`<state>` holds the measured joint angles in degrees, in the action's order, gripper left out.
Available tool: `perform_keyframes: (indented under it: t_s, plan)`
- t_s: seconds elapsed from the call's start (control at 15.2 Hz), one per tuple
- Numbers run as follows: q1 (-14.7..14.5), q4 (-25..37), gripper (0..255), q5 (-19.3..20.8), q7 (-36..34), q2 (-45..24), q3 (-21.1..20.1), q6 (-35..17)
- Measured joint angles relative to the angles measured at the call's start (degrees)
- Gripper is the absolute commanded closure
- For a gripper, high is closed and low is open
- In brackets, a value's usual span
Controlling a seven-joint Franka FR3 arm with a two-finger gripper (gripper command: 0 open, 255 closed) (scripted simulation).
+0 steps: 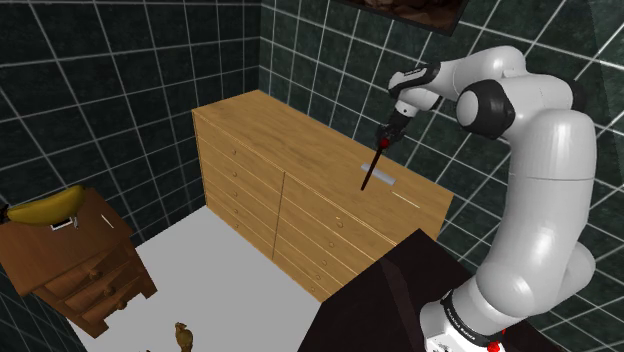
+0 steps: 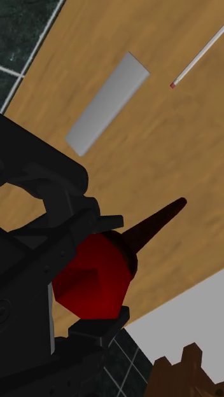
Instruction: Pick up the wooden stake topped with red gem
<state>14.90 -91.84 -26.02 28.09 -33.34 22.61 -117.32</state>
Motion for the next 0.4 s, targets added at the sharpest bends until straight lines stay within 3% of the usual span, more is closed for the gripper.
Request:
perform_keyframes:
  t_s: [0.4]
  plan:
    - [-0.4,1.2,255,1.2,-1.3,2.2,0.6,3.1]
